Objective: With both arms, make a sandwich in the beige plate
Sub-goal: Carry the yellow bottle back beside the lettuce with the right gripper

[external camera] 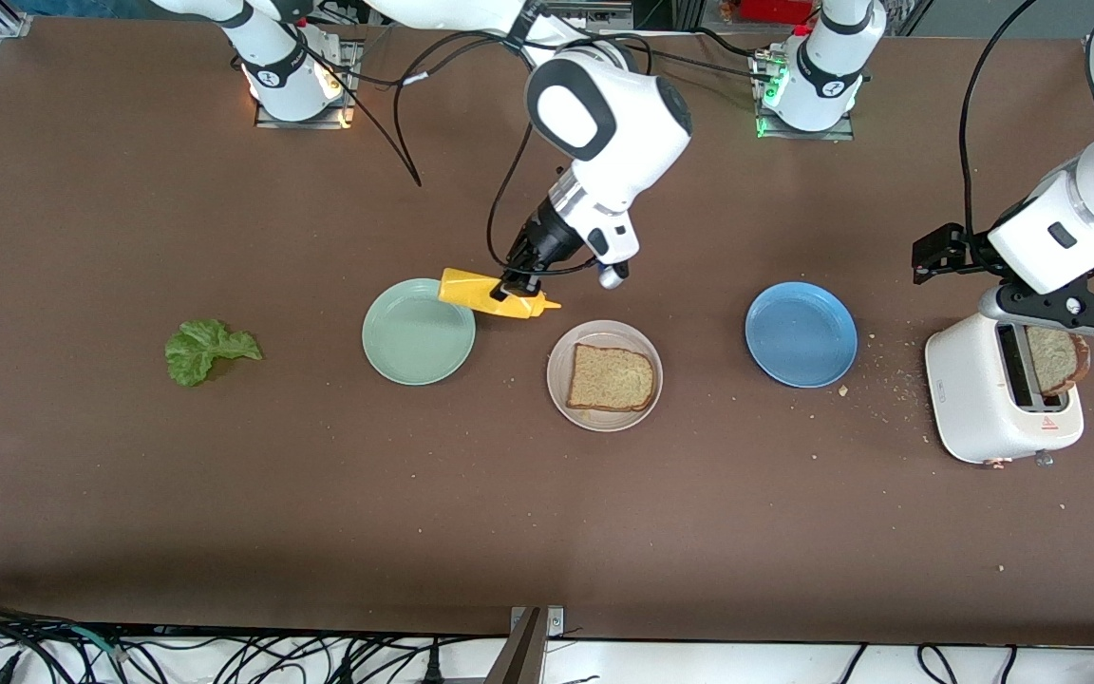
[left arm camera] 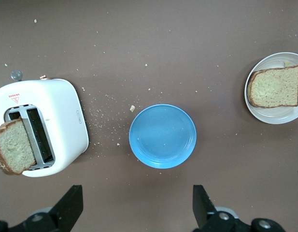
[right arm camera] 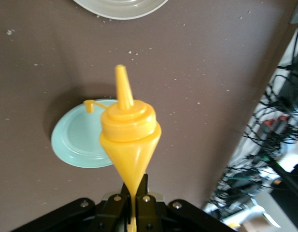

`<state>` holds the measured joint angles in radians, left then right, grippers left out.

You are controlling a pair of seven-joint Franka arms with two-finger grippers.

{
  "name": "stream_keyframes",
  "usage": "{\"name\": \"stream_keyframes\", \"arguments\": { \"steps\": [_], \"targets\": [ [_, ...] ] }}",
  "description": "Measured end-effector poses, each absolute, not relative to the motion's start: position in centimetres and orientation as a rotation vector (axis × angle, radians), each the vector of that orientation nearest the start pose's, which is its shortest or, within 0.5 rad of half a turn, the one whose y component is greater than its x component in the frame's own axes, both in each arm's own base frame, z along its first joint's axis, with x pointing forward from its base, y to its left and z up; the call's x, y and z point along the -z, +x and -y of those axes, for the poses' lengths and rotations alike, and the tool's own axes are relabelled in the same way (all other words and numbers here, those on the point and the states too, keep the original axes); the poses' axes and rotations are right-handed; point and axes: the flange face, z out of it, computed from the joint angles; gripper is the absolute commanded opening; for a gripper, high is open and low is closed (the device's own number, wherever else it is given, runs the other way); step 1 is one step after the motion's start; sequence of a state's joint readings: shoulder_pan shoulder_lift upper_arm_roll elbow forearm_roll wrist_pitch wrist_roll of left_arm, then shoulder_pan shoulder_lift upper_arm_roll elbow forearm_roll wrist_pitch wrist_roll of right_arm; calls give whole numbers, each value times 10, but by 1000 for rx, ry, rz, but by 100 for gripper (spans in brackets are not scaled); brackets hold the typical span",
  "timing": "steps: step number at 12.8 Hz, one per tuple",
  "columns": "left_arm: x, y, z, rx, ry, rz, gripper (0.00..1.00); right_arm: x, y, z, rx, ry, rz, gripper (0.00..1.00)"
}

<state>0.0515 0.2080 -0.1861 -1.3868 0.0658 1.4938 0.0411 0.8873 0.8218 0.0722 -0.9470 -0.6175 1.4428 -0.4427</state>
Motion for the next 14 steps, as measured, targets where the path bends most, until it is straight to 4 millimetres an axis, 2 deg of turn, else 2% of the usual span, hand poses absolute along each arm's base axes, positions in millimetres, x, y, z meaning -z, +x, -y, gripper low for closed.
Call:
{"name": "stream_keyframes", "arguments": {
  "steps": [3, 6, 10, 12, 14],
  "targets": [
    [-585, 605, 62, -150, -3095, -266, 100, -408, 521, -511, 278, 2164, -1672, 0],
    [-585, 605, 62, -150, -3095, -266, 100, -419, 563, -458, 357, 2426, -1730, 0],
    [-585, 605, 62, -151, -3095, -266, 100, -425, 629, -355, 406, 2768, -1883, 0],
    [-585, 605, 62, -151, -3095, -267, 100, -434, 654, -301, 358, 2965, -1959, 0],
    [-585, 605, 62, -151, -3095, -267, 100, -433, 670, -245, 283, 3121, -2068, 0]
  ]
}}
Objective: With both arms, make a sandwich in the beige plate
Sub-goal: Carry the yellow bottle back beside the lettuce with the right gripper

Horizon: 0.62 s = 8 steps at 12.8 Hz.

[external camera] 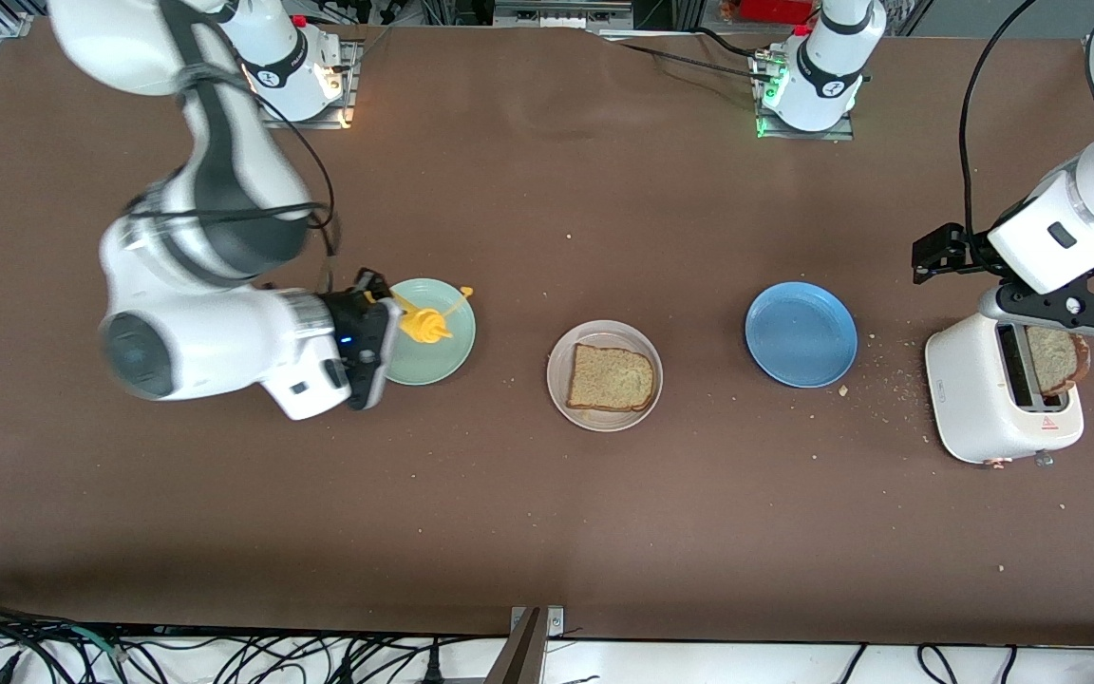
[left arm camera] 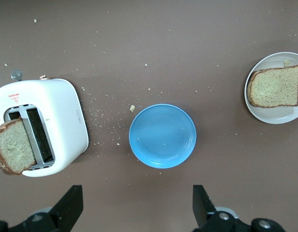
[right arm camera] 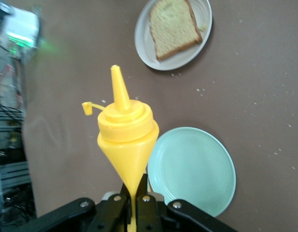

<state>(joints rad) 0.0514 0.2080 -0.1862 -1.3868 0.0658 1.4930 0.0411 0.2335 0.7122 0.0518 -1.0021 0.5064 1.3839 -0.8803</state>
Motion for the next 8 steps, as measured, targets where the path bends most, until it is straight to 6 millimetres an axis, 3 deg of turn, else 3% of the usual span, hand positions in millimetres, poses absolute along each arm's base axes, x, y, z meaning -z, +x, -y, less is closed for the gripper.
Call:
{"name": "stream_keyframes", "arguments": {
  "steps": [2, 5, 8],
  "targets": [
    [-585, 605, 62, -151, -3095, -267, 100, -407, 677, -188, -83, -1918, 1356, 0],
    [-585, 605, 62, -151, -3094, -267, 100, -338, 675, -112, 141, -1646, 1362, 0],
    [-585, 605, 62, -152, -3094, -267, 100, -275, 660, -72, 351, -1352, 1420, 0]
  ]
}}
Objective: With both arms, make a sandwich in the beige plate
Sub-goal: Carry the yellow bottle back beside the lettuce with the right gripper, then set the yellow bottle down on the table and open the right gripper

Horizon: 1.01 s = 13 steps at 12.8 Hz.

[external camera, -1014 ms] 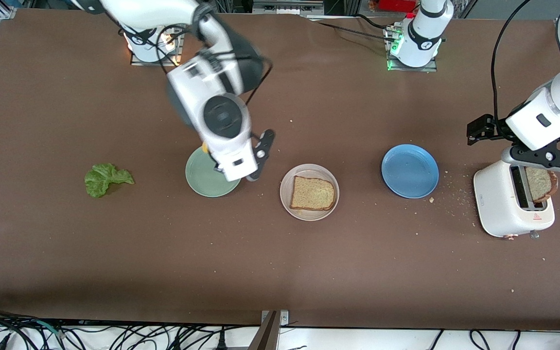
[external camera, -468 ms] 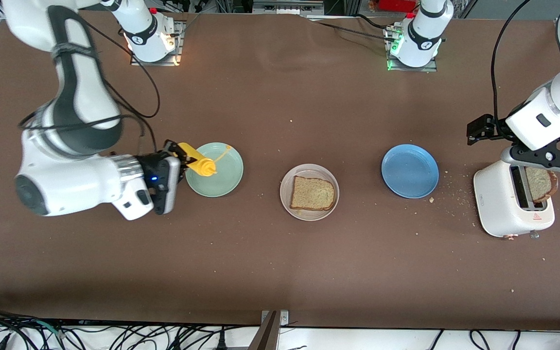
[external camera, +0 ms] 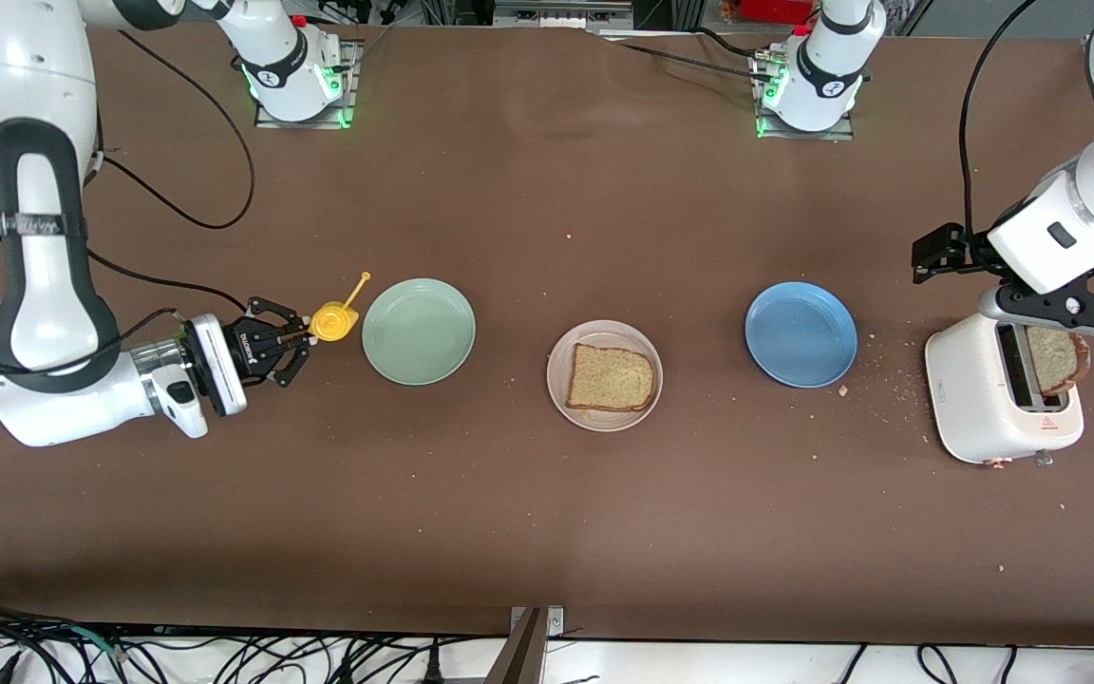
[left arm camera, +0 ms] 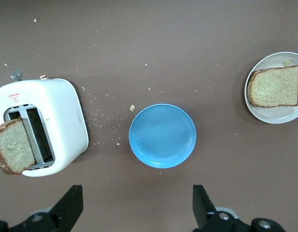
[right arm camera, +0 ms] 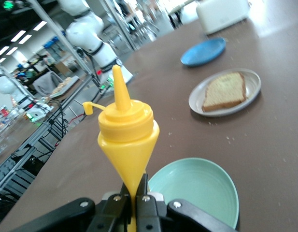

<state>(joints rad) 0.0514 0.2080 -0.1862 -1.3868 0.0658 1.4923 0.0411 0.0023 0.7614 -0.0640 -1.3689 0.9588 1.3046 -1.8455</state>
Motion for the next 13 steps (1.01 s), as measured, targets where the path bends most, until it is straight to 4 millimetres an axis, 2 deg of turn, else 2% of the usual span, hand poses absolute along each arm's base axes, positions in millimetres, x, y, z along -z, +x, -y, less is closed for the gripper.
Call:
{"name": "stream_keyframes", "arguments": {
  "steps": [2, 4, 9, 13],
  "targets": [
    [-585, 605, 62, -152, -3094, -267, 100, -239, 651, -59, 451, -1193, 1426, 0],
    [-585, 605, 62, -152, -3094, -267, 100, -214, 646, -44, 520, -1118, 1454, 0],
    [-585, 605, 62, -152, -3094, -267, 100, -188, 639, -12, 577, -1066, 1530, 0],
    [-585, 605, 62, -152, -3094, -267, 100, -161, 639, -3, 571, -1077, 1612, 0]
  ]
}}
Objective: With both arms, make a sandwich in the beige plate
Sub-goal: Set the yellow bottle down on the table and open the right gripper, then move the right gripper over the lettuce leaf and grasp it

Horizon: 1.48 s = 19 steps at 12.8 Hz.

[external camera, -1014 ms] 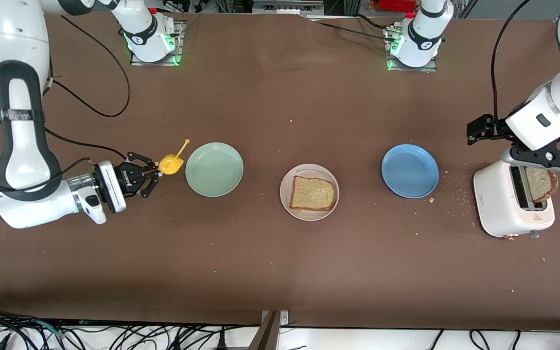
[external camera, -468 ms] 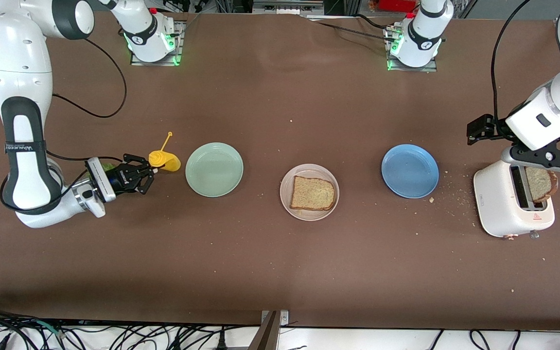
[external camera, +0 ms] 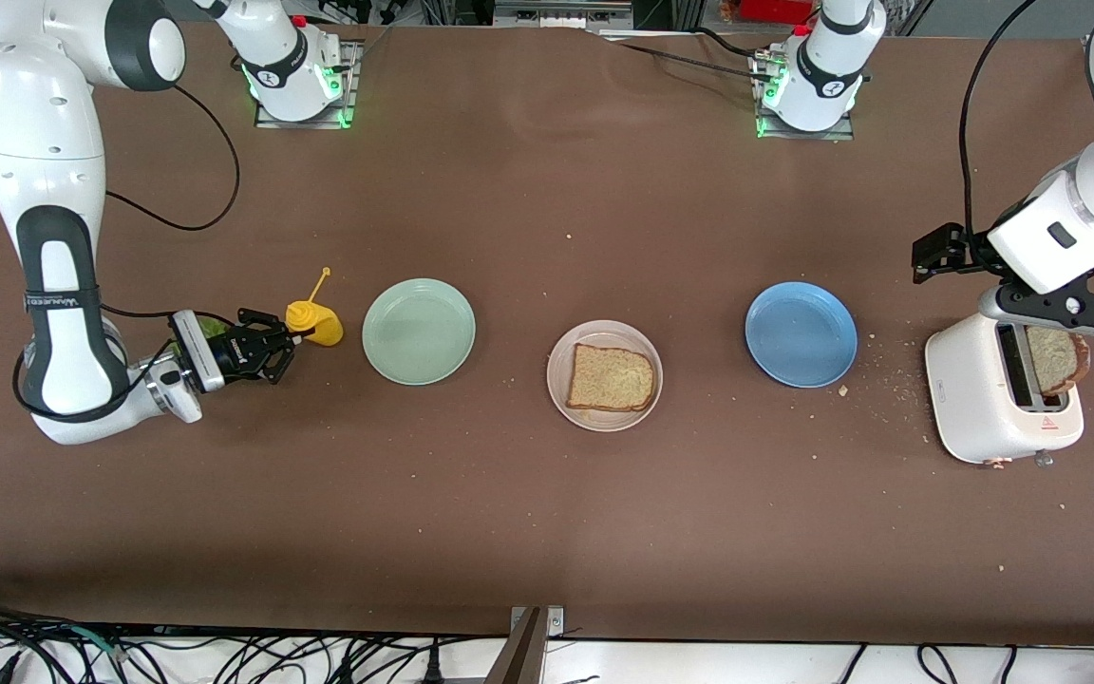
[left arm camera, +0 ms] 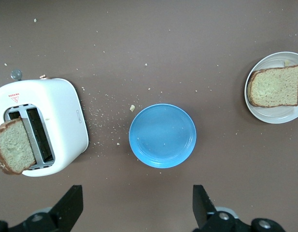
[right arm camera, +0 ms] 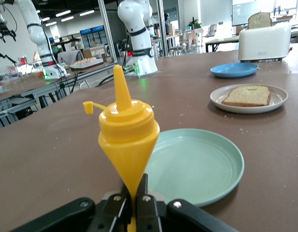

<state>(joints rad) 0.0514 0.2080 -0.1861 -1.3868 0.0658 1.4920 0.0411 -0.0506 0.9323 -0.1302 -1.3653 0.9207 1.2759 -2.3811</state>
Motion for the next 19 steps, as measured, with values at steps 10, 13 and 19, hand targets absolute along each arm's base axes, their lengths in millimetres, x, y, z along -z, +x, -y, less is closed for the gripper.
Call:
{"name": "stream_keyframes", "arguments": {
  "steps": [10, 13, 19],
  "targets": [
    [-585, 605, 62, -152, -3094, -267, 100, -134, 638, -1, 613, -1049, 1656, 100],
    [-585, 605, 62, -152, -3094, -267, 100, -140, 644, 3, 576, -1110, 1641, 100],
    [-585, 605, 62, -152, -3094, -267, 100, -252, 678, 58, 250, -1572, 1790, 100]
  ]
}}
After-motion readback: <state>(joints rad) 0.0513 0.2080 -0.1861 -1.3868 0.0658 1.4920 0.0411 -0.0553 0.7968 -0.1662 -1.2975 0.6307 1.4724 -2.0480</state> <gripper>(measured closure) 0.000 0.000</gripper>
